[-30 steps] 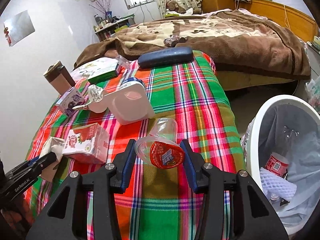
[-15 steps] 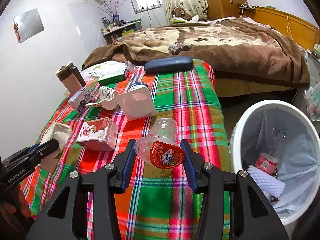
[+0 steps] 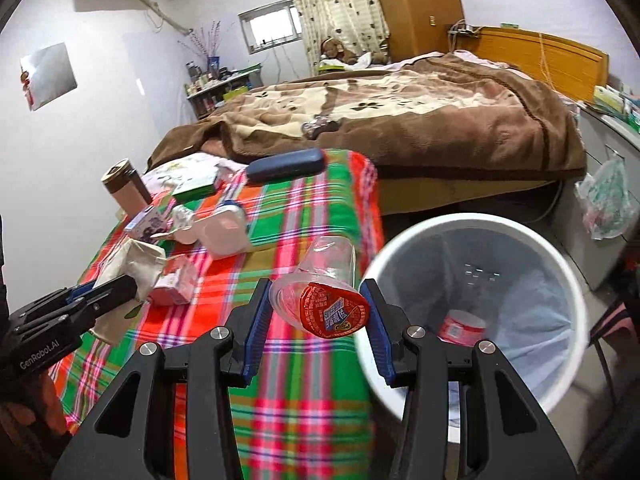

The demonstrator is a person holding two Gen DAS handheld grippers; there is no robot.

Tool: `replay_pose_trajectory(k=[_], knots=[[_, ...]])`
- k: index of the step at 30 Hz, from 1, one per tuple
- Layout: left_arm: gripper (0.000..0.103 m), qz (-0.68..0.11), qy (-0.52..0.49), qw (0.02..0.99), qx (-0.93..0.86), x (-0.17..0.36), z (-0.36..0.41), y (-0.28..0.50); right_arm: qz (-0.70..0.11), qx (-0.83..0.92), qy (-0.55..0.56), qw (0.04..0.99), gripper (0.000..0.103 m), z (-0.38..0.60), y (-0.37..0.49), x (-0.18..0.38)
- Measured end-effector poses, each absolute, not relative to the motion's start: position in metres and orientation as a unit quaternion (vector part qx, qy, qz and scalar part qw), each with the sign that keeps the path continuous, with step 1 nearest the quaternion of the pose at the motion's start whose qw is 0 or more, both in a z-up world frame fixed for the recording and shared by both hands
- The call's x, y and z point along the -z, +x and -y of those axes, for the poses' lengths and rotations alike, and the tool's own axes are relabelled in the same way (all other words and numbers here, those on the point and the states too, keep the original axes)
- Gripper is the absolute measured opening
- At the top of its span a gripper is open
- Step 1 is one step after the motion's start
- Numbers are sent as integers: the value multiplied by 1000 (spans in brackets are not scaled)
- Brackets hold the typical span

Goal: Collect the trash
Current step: 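Carry the tissue pack and clear cup over the bin and release both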

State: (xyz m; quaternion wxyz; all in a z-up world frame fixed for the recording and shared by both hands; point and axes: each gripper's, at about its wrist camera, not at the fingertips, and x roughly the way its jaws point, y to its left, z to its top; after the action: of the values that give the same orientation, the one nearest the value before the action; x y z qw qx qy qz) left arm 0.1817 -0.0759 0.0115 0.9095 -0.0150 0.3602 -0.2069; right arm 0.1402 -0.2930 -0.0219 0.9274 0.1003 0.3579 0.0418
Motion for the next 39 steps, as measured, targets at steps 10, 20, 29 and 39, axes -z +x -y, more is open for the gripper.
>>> replay_pose_trajectory(k=[10, 20, 29, 39], knots=[[28, -370, 5, 890, 265, -3, 154, 184, -369, 4, 103, 924, 46, 337, 139, 29], [28, -391, 19, 866, 311, 13, 217, 190, -392, 37, 102, 914, 46, 376, 138, 44], [30, -401, 43, 856, 322, 28, 259, 197, -417, 47, 95, 903, 46, 397, 146, 60], [35, -411, 36, 851, 326, 36, 257, 202, -426, 73, 83, 898, 53, 404, 148, 68]])
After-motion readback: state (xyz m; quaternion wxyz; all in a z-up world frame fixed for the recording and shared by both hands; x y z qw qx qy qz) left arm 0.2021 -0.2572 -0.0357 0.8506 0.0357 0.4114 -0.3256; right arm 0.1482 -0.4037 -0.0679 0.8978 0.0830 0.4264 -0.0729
